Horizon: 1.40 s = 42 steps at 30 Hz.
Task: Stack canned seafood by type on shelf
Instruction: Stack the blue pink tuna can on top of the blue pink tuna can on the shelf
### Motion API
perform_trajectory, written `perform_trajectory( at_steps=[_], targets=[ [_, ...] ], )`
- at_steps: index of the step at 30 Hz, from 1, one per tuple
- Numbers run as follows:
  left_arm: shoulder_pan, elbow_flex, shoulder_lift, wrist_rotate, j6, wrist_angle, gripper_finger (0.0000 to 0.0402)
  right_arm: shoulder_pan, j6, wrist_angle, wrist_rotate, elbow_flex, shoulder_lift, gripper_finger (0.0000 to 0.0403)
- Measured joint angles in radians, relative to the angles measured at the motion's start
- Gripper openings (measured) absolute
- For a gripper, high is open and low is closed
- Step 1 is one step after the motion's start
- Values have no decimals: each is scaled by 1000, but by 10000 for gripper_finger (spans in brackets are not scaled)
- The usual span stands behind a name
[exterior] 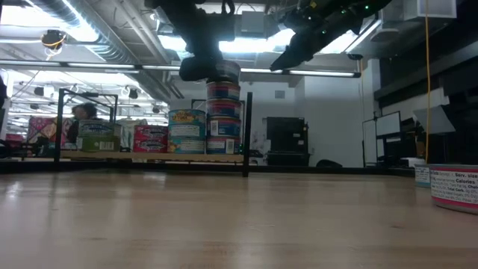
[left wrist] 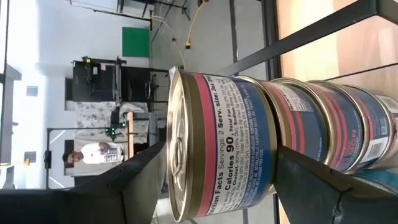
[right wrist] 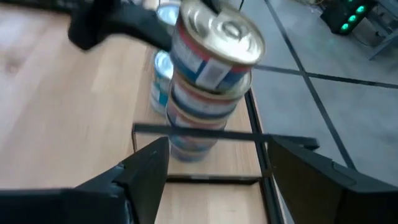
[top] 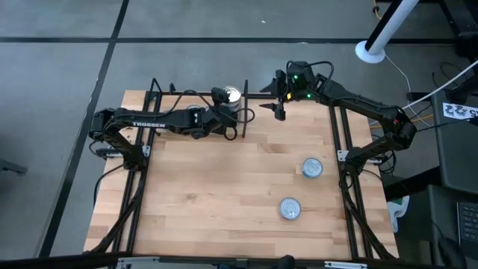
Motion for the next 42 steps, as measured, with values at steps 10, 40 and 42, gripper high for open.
perform_trajectory(
  at_steps=[10,40,42],
  targets=[
    [0,0,0,1,-5,0,274,84,19,140,-2,0,0,273],
    [-10,0,0,1,13,1,274,176,-30,504,186,1,209,273],
    [-17,0,0,1,14,1,274,176,-30,504,206,0,210,273]
  ],
)
